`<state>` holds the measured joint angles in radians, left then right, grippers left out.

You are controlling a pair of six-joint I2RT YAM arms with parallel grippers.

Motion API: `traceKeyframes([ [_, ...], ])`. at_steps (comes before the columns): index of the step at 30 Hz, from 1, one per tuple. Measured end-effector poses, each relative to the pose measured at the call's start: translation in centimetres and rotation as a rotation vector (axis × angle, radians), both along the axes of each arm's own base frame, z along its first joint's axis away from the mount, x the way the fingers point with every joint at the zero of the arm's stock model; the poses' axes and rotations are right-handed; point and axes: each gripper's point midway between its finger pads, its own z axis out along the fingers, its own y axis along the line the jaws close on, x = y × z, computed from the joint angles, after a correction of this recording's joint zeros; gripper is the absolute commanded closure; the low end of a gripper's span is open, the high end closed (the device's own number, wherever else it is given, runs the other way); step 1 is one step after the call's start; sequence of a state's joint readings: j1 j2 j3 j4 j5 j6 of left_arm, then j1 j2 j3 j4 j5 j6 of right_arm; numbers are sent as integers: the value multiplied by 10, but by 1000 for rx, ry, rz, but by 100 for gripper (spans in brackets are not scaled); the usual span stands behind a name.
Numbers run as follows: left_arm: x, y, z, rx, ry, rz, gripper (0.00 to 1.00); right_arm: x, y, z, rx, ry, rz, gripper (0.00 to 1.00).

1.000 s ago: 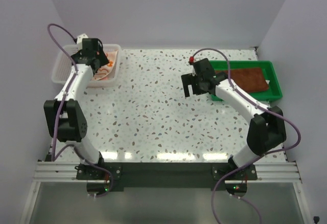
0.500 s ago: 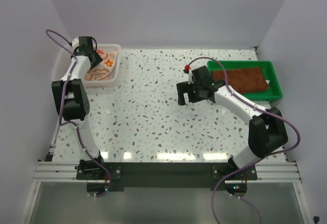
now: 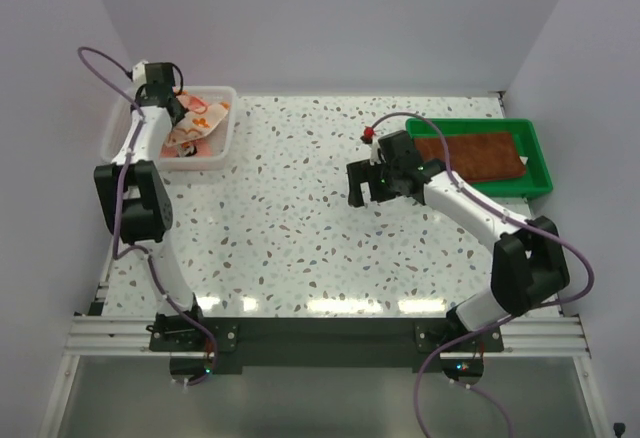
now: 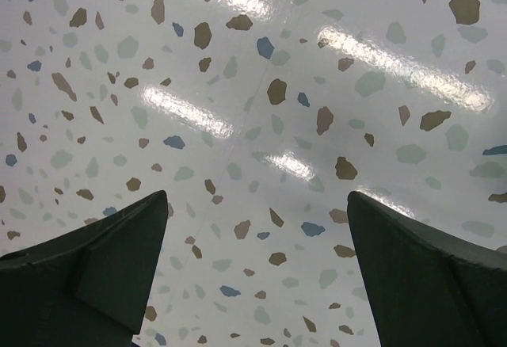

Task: Fold and stack the towels
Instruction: Grab crumpled towel, then move the towel to the center of the board

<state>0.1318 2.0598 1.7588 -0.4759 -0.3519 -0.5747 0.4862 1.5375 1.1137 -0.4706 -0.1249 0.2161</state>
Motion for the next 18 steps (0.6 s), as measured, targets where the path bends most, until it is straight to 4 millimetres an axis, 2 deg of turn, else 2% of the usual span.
traceKeyframes([
  [3, 1, 1, 54, 30, -101, -15, 97, 0, 0, 10, 12, -24, -1, 2],
  [8, 3, -2, 180, 83, -362, -46, 97, -1, -1, 23, 28, -56, -2, 1],
  [12, -7, -21, 259, 121, -521, -117, 96, -4, -4, 34, 36, -84, -8, 1],
  [15, -14, -65, 294, 131, -586, -237, 94, -4, -9, 47, 36, -123, -23, 1],
  [18, -23, -143, 306, 97, -612, -436, 92, -5, -15, 61, 36, -170, -44, 1],
])
